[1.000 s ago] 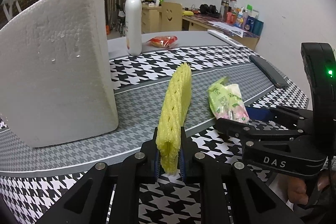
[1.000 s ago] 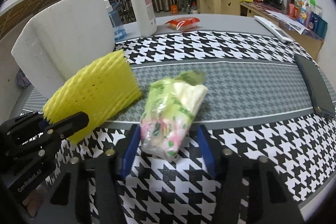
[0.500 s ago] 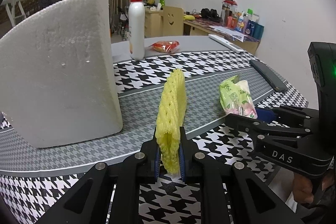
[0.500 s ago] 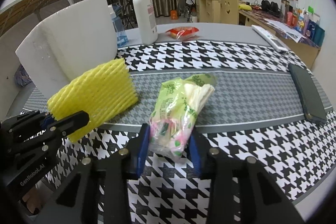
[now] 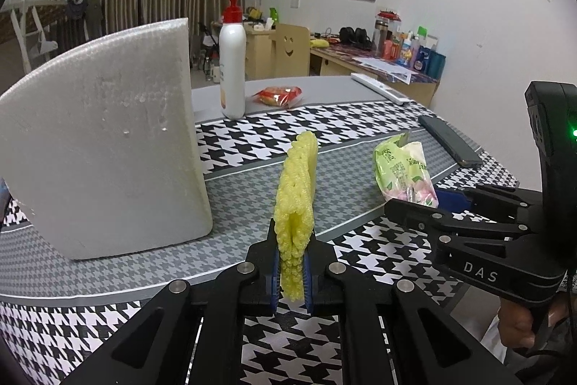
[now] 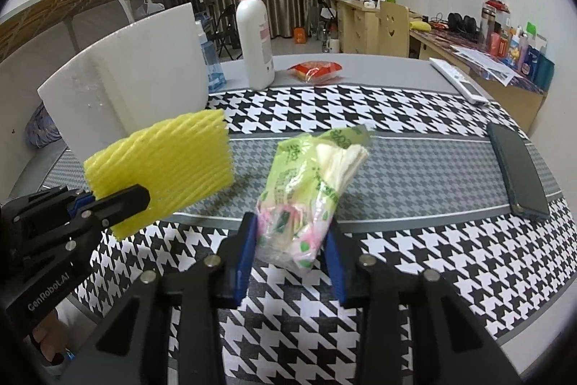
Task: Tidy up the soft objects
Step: 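Lift the mesh sleeve and packet and carry both over the foam box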
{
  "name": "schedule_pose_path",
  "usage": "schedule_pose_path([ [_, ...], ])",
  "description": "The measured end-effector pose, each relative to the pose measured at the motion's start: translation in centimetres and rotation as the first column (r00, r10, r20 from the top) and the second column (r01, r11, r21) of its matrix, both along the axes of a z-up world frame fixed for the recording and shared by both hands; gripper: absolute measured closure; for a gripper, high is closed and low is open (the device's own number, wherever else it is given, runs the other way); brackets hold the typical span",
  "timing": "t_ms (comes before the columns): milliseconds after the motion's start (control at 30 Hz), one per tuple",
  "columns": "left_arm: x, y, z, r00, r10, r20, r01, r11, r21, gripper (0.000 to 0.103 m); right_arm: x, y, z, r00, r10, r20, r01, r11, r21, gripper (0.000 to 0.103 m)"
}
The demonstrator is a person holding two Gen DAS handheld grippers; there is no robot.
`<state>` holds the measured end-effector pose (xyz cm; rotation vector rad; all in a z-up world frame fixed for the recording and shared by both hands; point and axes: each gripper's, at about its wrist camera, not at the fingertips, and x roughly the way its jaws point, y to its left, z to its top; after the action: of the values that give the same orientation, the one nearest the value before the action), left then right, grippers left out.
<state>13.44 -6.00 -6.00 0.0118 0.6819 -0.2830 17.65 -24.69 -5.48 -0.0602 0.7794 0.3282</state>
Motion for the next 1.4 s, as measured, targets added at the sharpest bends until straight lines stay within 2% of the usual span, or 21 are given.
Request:
schedule_pose_path([
  [633, -1.3, 0.6, 2.3, 0.997, 0.038, 0.065, -0.040, 0.999, 0.025, 0.093, -1.3, 0.0, 2.0, 0.997, 0.014, 0.077, -0.014, 1.000, 0.003, 0.062],
  [1400, -2.6, 0.3, 4.1, 0.991, 0.028, 0.133, -0.034, 0.998, 0.045, 0.093, -2.7, -0.5, 4.1, 0.989, 0.009, 0.151, -0.011, 1.000, 0.011, 0.062],
])
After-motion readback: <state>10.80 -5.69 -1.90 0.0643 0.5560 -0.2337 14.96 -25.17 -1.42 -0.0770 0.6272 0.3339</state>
